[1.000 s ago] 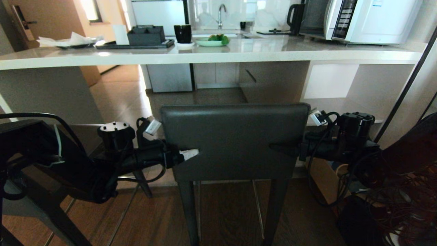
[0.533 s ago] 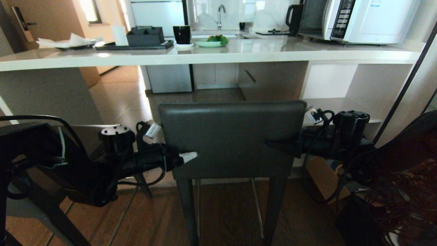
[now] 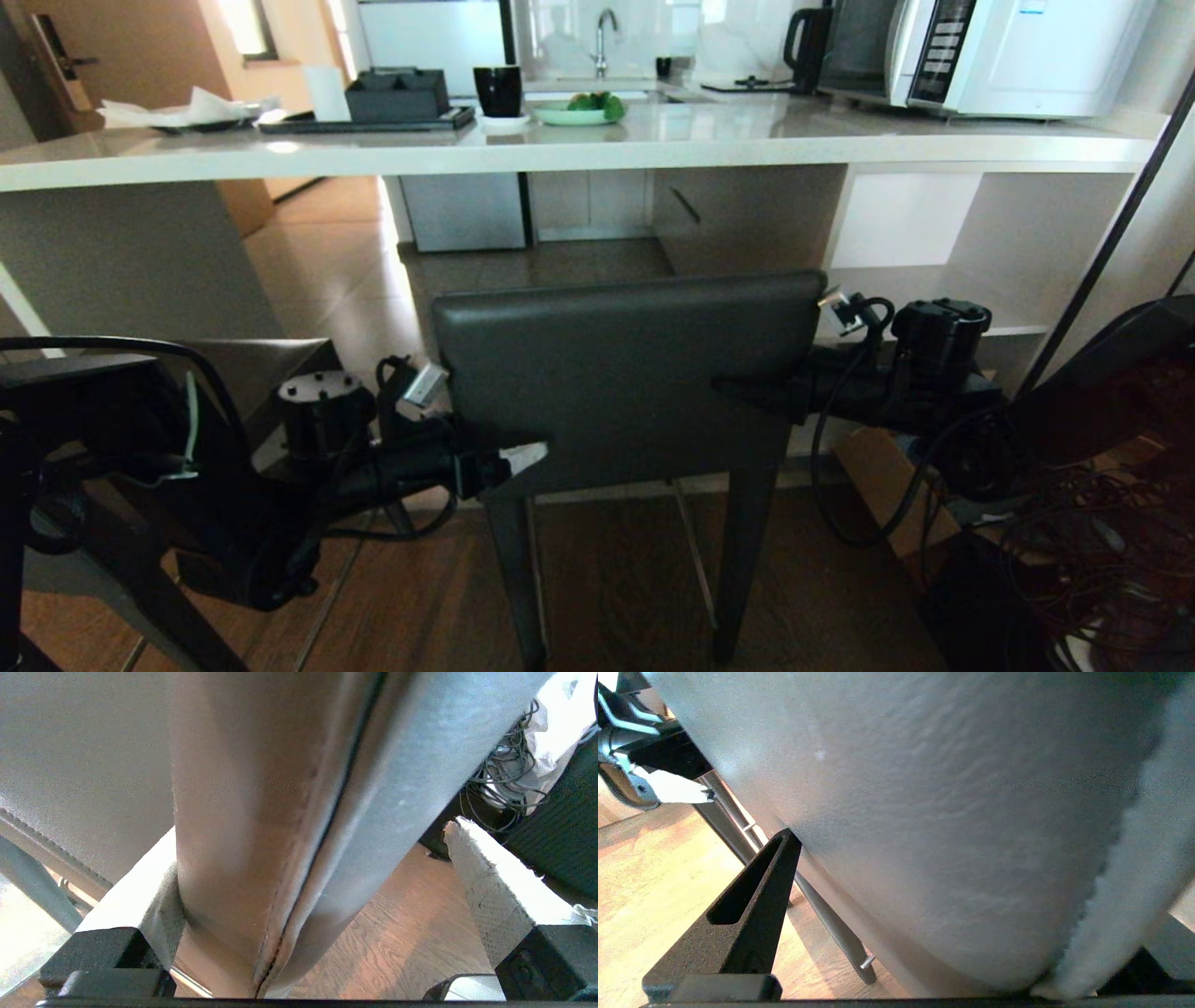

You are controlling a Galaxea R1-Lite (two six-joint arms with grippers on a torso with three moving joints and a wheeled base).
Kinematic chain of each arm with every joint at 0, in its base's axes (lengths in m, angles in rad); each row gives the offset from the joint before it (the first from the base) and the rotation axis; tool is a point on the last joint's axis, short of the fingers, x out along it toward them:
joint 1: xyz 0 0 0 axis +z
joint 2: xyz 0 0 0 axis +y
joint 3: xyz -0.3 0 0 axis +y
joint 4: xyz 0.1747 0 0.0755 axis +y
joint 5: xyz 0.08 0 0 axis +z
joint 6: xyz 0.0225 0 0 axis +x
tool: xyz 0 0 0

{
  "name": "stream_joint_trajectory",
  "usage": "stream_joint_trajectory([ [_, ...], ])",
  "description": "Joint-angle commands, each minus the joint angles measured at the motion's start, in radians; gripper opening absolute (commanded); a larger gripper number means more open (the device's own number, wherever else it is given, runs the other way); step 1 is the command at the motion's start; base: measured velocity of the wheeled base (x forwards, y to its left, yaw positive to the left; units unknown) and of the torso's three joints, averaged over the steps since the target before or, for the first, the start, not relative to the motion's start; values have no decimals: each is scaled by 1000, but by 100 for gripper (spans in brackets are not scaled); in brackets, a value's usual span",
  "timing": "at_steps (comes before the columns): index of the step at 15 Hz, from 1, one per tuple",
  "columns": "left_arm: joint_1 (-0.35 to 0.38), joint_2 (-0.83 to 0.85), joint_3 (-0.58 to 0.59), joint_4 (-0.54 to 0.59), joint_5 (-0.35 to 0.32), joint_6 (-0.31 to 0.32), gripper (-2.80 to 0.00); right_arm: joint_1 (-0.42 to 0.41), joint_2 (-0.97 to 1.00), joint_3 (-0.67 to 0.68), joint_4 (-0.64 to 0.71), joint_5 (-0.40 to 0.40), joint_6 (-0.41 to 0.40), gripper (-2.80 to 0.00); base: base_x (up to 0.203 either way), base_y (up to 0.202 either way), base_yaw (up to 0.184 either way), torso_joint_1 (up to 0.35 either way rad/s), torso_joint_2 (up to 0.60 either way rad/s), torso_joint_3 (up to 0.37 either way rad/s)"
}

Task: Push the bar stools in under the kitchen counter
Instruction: Push the gray chair back under the dining table

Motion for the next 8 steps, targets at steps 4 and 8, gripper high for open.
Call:
stream_joint_trajectory([
  [4,10,14,-12,-3,-8,-5,0,15,14,-10,-5,13,-2,0,0,0,0,0,0,0],
  [8,91,36,-117,56,6,-4,0,-26,14,95,-71,14,-10,0,0,0,0,0,0,0],
])
